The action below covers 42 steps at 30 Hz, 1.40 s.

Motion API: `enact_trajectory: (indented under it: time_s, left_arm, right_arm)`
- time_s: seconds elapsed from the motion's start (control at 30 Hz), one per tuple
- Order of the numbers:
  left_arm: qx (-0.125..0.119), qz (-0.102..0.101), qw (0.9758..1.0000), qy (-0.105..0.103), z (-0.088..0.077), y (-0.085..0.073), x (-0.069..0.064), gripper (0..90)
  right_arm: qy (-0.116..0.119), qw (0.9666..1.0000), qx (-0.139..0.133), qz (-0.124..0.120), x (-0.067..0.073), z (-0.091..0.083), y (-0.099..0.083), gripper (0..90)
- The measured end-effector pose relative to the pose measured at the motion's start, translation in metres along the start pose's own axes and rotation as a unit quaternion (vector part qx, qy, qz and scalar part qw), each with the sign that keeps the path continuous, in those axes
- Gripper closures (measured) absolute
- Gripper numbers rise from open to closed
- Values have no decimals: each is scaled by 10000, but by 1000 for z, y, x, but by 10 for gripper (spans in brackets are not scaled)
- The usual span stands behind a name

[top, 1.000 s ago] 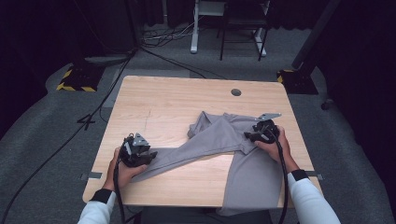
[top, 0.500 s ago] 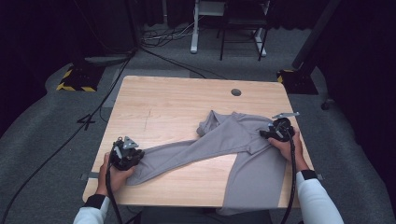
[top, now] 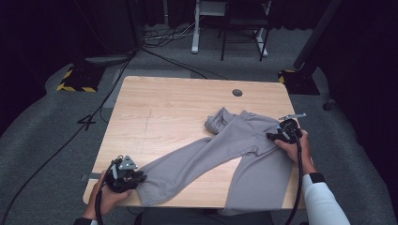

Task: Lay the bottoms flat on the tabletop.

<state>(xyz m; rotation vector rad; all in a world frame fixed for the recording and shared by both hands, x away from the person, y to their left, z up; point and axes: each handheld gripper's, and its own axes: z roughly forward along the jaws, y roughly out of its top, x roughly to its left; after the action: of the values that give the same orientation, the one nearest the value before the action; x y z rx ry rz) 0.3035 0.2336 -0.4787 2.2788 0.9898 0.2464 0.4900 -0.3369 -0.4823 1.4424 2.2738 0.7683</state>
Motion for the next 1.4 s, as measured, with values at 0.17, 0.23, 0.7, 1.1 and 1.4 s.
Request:
enact_trajectory:
  time_s: [0.17, 0.23, 0.7, 1.1, 1.4]
  left_arm:
    - [-208, 180, 9996, -42, 13, 26, -12, 529]
    - [-66, 275, 9996, 68, 27, 43, -13, 469]
    - [10, 302, 9993, 232, 79, 84, -5, 506]
    - [-46, -228, 9982, 561, 28, 20, 9, 602]
    - [-36, 42, 9994, 348, 28, 21, 5, 796]
  right_arm:
    - [459, 9974, 123, -539, 20, 1, 0, 299]
    - [594, 9949, 125, -807, 35, 1, 0, 316]
    - [1124, 9817, -27, -1540, 90, 9, 6, 317]
    - [305, 9935, -1029, -377, 28, -2, 9, 419]
    - [155, 9958, -235, -873, 42, 41, 55, 361]
